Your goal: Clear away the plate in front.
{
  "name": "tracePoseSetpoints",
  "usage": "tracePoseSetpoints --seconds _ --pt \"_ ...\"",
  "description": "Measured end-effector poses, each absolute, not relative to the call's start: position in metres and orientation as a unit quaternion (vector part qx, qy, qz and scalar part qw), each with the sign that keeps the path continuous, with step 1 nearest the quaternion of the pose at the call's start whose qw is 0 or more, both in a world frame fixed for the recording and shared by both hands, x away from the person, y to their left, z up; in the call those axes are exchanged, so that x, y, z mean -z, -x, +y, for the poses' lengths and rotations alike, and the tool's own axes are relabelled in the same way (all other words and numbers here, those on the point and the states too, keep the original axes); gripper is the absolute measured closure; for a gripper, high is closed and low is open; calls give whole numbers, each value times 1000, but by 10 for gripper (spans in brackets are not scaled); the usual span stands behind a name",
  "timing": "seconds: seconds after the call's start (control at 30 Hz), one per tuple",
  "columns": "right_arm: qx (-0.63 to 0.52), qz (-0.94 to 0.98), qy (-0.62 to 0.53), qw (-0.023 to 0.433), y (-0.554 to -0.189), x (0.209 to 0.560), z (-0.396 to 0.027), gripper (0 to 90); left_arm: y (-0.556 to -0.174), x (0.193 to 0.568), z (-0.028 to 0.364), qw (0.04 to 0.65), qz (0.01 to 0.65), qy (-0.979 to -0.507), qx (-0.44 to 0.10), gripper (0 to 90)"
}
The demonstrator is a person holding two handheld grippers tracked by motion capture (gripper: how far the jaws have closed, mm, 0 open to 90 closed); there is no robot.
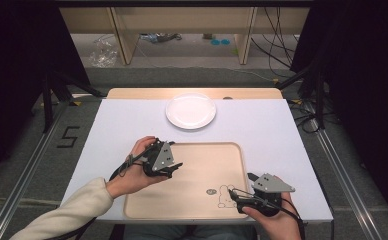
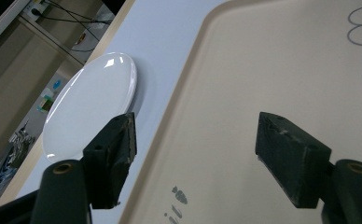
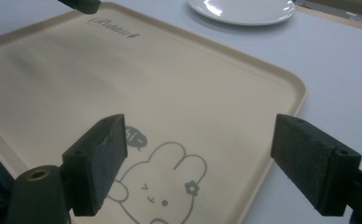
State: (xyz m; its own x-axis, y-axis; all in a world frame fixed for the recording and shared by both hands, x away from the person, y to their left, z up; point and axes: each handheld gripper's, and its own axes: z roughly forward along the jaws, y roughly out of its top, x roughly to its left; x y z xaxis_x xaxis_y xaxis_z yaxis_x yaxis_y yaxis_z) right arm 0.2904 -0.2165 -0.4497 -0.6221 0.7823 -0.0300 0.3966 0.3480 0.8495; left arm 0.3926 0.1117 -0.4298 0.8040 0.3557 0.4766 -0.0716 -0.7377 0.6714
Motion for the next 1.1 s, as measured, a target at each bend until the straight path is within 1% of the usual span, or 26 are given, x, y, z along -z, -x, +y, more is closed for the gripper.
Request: tracePoseSetpoints --seconds 0.73,0.87,0.93,0.97,1.0,1.1 --pt "-433 789 -373 226 -291 450 -217 194 -430 426 99 328 85 -881 -329 298" --pt "-434 788 -372 227 -292 450 -217 194 -437 427 92 324 85 -880 -338 301" --pt "-433 789 -376 220 -291 450 -217 194 -440 429 87 319 82 -882 -337 303" --pt "-434 788 -374 226 -291 450 -218 195 -442 431 85 326 86 -879 -338 301" --pt "-434 789 -373 226 -291 450 -218 194 -446 429 82 317 79 -882 -340 302" --pt "-434 788 -373 226 -292 450 -218 195 -450 429 78 315 78 -883 -339 302"
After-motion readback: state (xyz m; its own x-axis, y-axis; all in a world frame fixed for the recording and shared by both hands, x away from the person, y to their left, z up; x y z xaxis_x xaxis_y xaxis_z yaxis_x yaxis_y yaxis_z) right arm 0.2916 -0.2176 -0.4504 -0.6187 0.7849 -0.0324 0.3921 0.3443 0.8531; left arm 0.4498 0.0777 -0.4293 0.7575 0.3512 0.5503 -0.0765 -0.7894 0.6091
